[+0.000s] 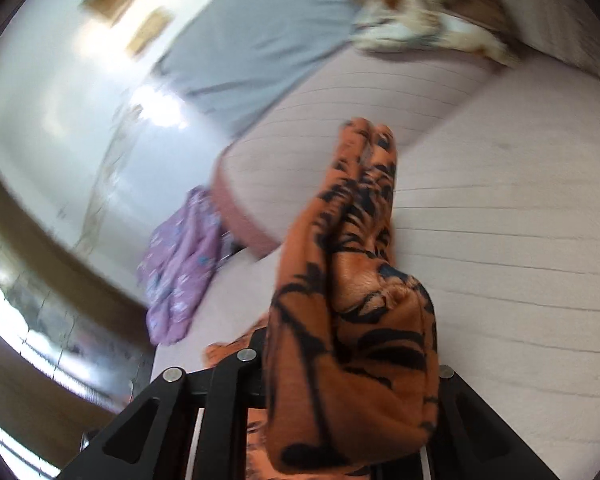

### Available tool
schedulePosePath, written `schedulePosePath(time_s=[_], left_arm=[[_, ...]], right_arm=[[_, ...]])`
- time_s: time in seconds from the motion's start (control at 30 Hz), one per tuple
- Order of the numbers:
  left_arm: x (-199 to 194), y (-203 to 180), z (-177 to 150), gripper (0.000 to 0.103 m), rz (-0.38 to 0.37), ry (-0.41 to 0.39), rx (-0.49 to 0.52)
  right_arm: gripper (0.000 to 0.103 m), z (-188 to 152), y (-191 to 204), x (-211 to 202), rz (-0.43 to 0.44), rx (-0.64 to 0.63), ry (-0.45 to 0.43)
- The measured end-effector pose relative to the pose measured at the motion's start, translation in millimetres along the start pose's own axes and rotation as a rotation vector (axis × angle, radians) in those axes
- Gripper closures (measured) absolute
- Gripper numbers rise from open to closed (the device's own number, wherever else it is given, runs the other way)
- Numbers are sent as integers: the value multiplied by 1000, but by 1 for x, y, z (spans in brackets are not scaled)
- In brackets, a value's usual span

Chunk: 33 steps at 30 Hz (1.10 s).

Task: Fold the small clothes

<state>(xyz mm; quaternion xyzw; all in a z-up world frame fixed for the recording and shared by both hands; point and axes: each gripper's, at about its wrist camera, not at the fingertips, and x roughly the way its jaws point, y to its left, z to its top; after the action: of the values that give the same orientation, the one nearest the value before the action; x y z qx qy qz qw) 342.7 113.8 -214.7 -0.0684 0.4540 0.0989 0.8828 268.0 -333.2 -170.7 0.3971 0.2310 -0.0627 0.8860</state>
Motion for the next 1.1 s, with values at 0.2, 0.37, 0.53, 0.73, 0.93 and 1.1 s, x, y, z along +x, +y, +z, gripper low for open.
schedulePosePath(time_s=[0.2, 0.37, 0.53, 0.73, 0.93, 1.1], left_arm=[[-1, 50, 15, 13, 31, -18, -113], [6, 72, 21, 13, 24, 9, -168], [5, 76, 22, 13, 19, 9, -180], [-2, 64, 21, 13, -18, -22, -155], [-22, 15, 11, 13, -202, -65, 9], [-36, -37, -10, 13, -410, -44, 147]], right_arm=[[84, -46, 87, 41, 53, -126, 140], [78, -118, 108, 106, -7, -131, 391], [30, -159, 113, 110, 80, -146, 418], [27, -155, 109, 92, 286, -123, 510], [36, -125, 70, 38, 274, -141, 375], [46, -97, 21, 8, 147, -133, 260]])
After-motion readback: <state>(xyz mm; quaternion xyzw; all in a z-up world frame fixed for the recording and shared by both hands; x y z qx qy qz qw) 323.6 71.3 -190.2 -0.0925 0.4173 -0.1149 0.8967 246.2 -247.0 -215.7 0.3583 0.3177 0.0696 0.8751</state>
